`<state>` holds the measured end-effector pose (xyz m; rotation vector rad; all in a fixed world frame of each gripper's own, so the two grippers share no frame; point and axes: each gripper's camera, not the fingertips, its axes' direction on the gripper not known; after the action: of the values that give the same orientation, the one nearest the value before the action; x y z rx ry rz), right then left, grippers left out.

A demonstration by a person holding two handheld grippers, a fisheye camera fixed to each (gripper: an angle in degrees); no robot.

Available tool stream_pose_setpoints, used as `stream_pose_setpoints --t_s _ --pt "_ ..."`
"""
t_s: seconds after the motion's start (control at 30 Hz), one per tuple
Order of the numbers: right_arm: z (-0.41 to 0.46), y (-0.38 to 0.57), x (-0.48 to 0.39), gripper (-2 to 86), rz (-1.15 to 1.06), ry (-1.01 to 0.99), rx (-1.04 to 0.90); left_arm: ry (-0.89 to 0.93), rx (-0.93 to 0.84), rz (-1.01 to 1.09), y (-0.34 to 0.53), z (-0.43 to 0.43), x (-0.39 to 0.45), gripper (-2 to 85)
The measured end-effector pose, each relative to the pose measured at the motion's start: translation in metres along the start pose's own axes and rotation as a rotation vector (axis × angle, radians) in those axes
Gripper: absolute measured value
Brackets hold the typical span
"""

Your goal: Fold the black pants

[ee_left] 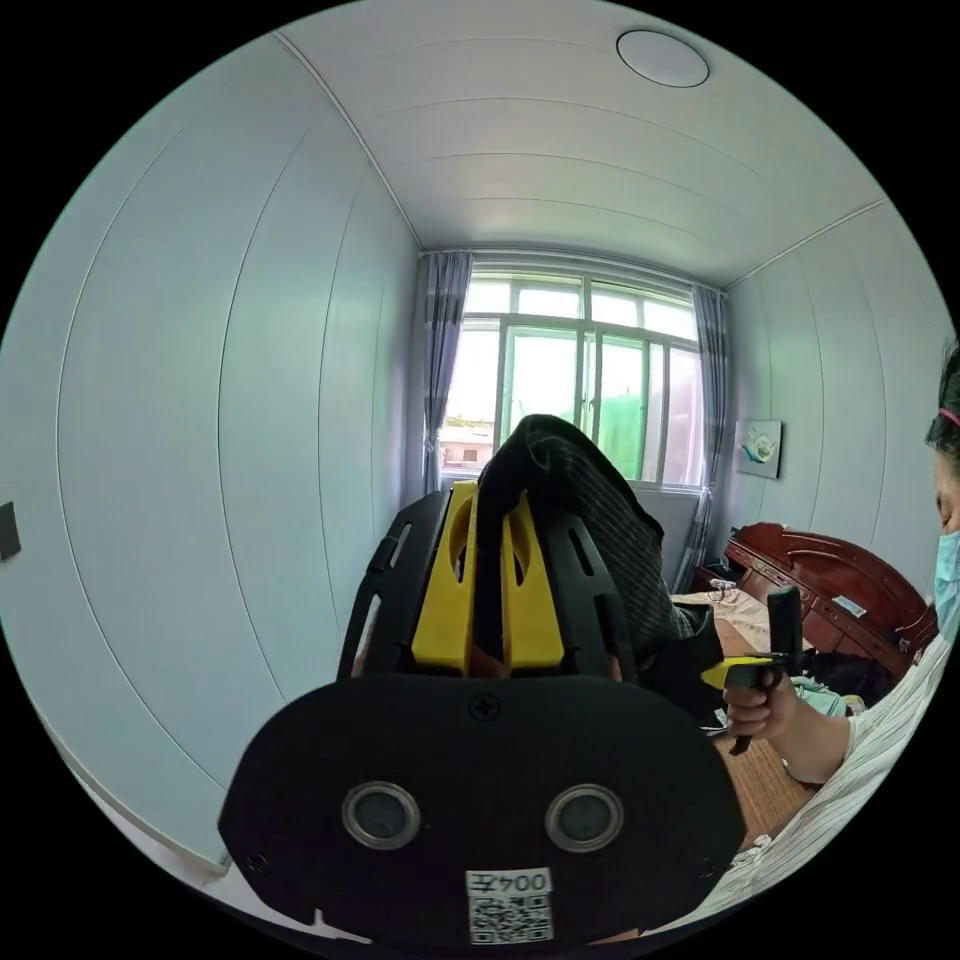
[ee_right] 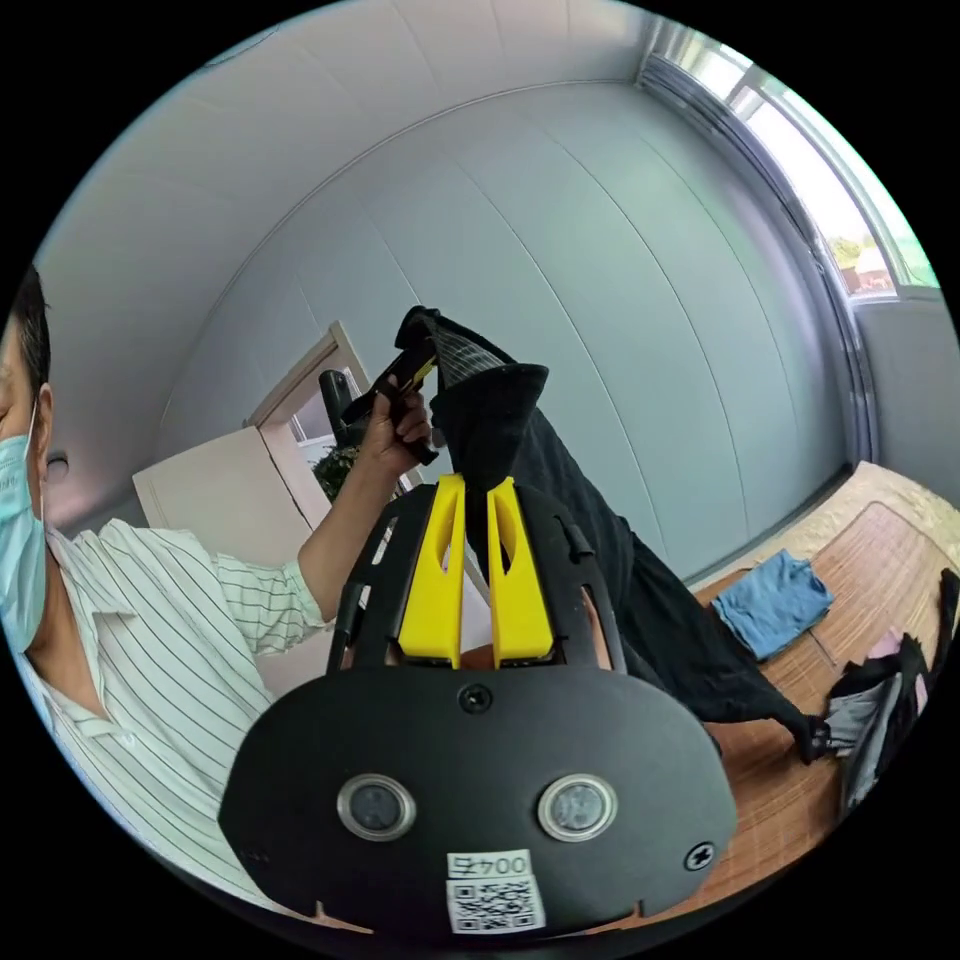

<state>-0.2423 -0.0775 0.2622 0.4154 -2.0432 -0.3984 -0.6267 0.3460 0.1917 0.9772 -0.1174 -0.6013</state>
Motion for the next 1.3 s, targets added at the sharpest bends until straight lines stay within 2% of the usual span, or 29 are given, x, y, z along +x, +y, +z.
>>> stream_pose_setpoints --t_s 0.1,0.2,0.3,0.37,0.4,0.53,0.7,0.87,0.97,1.1,1.23,1.3 --pt "0.004 0.021 -0.004 4.2 0.086 -0.061 0.094 0.053 -0.044 0.048 -0.015 0.026 0.026 0.0" --pt "-0.012 0.045 -0.003 4.2 0.124 0.011 0.120 0.149 -0.121 0.063 0.005 0.073 0.060 -0.1" --pt "-0.041 0.076 0.014 4.1 0.185 0.162 0.067 0.257 -0.239 0.020 0.057 0.134 0.088 -0.2" --pt "-0.067 0.108 0.032 4.1 0.245 0.373 0.003 0.278 -0.306 0.028 0.098 0.174 0.108 -0.2" --pt "-0.075 0.117 0.038 4.1 0.272 0.410 -0.008 0.295 -0.354 0.023 0.126 0.202 0.122 -0.2" --pt "-0.128 0.189 0.069 4.0 0.504 0.579 0.041 0.395 -0.495 -0.034 0.203 0.288 0.179 -0.2" --pt "-0.203 0.276 0.082 4.0 0.772 0.805 0.195 0.563 -0.679 0.076 0.299 0.412 0.341 -0.3" --pt "-0.317 0.358 0.085 3.9 0.977 0.972 0.394 0.748 -0.762 0.171 0.371 0.493 0.510 -0.3" --pt "-0.381 0.400 0.089 4.0 1.058 1.029 0.500 0.847 -0.842 0.151 0.426 0.540 0.600 -0.3" --pt "-0.443 0.450 0.106 4.1 1.137 1.064 0.542 0.850 -0.982 0.163 0.509 0.589 0.684 -0.1" --pt "-0.493 0.491 0.138 4.8 1.226 0.996 0.487 0.861 -1.047 0.169 0.561 0.602 0.708 0.6" --pt "-0.507 0.497 0.148 4.9 1.247 0.984 0.437 0.937 -1.205 0.163 0.599 0.615 0.710 2.1"
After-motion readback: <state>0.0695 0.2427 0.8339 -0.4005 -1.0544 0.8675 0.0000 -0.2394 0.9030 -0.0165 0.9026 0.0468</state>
